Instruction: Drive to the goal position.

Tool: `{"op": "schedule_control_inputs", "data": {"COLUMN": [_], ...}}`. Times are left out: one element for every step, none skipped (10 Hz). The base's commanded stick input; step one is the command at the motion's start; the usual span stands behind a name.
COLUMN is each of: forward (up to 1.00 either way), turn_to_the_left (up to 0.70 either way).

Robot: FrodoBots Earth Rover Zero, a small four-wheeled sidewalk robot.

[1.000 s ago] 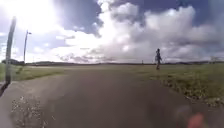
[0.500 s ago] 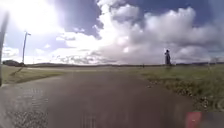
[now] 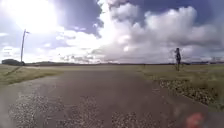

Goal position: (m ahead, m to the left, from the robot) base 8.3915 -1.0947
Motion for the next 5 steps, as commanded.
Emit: {"op": "schedule_control_inputs", "data": {"forward": [0.85, 0.85, 0.85, 0.85, 0.85], "turn_to_the_left": [0.00, 0.00, 0.00, 0.00, 0.00]}}
